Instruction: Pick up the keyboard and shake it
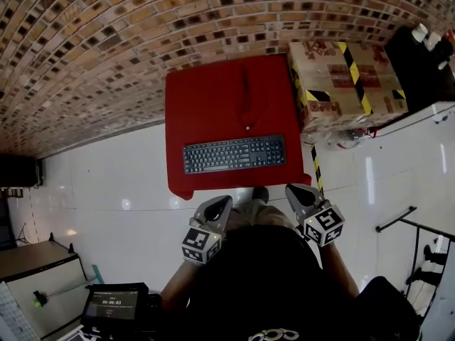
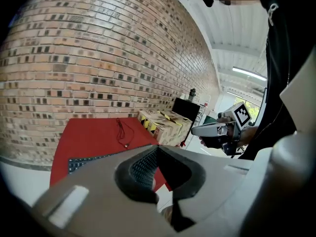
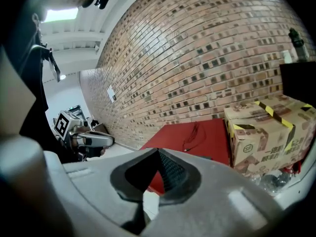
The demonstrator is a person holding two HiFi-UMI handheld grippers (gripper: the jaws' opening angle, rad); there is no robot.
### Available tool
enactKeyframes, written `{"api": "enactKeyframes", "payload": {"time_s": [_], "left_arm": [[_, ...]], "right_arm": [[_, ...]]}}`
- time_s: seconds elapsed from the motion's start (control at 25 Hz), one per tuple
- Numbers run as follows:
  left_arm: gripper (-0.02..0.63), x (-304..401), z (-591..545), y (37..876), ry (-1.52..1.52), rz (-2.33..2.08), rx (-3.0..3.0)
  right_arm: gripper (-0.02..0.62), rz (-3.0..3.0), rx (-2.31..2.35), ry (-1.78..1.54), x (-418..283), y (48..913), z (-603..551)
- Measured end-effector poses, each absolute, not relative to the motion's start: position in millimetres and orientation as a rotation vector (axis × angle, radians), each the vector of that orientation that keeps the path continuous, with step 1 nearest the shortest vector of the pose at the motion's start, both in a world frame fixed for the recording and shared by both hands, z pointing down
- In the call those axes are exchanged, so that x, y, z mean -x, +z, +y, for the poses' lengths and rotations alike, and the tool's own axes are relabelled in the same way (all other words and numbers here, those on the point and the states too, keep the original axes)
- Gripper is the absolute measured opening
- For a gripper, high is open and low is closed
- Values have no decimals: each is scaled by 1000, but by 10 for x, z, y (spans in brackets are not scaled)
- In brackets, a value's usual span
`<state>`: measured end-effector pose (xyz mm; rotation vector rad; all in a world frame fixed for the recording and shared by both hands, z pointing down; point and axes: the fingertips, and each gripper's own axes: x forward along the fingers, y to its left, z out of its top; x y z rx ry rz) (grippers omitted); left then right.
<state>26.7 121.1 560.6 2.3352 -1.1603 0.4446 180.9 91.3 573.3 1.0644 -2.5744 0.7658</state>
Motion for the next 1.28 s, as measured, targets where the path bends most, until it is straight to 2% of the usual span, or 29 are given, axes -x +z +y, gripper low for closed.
{"api": "enactKeyframes", "payload": {"time_s": [0.72,1.28], "left_arm": [[15,180,799,5661,400,-1181,-2341],[15,910,454,5675,305,-1081,-2358]], "right_arm": [[-8,-2531,-1086,741,-1529,5751,522],[-8,-2476,-1135,743,-779,5658,389]]}}
